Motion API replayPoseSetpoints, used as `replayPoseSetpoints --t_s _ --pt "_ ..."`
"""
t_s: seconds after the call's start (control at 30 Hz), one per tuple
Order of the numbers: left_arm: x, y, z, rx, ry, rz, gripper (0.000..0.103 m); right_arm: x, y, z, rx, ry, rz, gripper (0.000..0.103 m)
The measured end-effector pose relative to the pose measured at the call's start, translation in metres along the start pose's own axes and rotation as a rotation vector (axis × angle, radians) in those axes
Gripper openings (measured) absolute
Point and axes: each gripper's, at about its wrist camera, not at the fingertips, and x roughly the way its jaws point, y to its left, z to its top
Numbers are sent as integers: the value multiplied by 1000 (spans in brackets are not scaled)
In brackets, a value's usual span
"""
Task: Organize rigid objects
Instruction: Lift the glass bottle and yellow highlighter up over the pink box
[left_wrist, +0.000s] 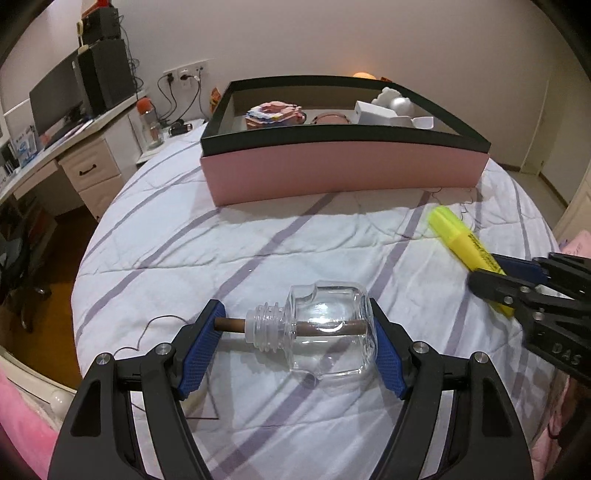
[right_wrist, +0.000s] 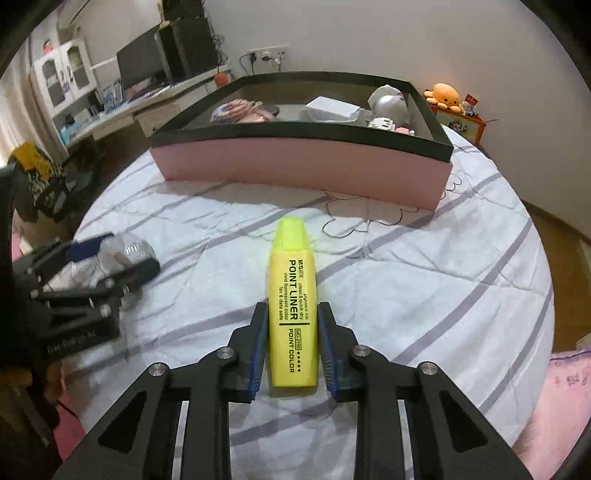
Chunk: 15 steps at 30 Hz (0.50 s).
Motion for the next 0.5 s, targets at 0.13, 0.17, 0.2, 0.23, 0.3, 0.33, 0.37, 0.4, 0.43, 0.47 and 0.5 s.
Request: replayPoseSetpoints --t_s 0.13,0.17,0.2,0.23,0.3,0.33,0.37,0.4,0.43,0.47,0.5 --pt "3 -2 1 -10 3 4 80 6 2 7 4 -30 5 31" --pt "3 -2 1 -12 2 6 81 8 3 9 0 -35 11 36" --pt "4 -1 2 -14 0 7 82 11 4 12 -4 -36 13 43" --pt "5 -1 2 -17 -2 9 82 13 5 13 -11 -34 15 47" --pt "6 -2 2 -17 -19 7 78 16 9 14 -36 -46 5 53" --pt "6 -2 2 -12 -24 4 77 18 11 14 -52 -44 -6 53" --pt "6 -2 2 -11 -26 2 77 19 11 15 -60 -48 -8 53" --pt "6 -2 2 -10 -29 -2 77 19 10 15 -57 -46 -2 52" --pt "6 -2 2 -9 -31 -2 77 18 9 15 -58 -44 -6 50" --pt "5 -2 2 -10 -33 -1 77 17 7 15 -58 -46 -15 40" --pt "4 -2 2 -10 -34 0 77 16 4 15 -51 -49 -18 32"
